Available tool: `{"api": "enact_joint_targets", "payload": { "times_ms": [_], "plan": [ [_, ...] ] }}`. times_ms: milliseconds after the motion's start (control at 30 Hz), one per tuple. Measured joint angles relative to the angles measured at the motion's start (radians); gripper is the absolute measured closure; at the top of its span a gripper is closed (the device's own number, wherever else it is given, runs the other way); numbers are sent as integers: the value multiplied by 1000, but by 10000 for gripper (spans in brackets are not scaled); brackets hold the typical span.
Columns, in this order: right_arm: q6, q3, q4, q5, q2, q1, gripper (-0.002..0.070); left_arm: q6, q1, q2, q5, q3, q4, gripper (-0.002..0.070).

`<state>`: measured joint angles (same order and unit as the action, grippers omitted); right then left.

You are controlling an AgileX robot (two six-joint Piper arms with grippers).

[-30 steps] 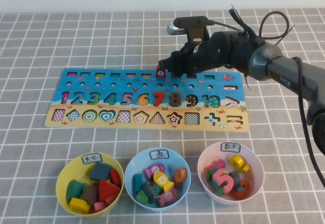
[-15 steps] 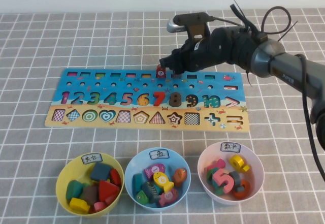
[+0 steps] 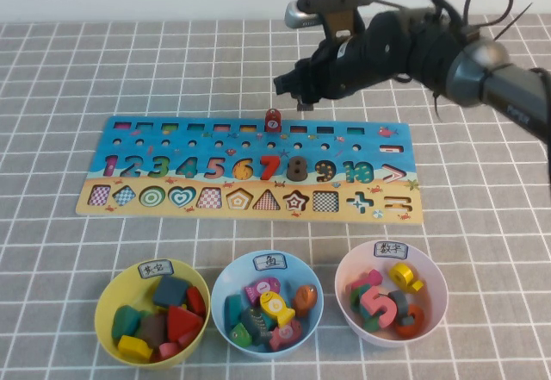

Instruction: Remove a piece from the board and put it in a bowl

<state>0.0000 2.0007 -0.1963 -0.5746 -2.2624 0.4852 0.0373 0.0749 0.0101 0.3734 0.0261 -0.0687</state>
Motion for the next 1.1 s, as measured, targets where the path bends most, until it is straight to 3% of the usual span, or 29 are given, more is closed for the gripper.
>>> {"api": "enact_joint_targets", "payload": {
  "times_ms": [300, 800, 1100],
  "plan": [
    [0, -49, 43, -153, 156, 25, 462, 0, 0, 0, 0, 0, 0, 680],
    [0, -593, 29, -179, 620, 102, 462, 0, 0, 0, 0, 0, 0, 680],
    [86, -639, 7, -386, 685, 193, 462, 0, 0, 0, 0, 0, 0, 680]
  ]
}}
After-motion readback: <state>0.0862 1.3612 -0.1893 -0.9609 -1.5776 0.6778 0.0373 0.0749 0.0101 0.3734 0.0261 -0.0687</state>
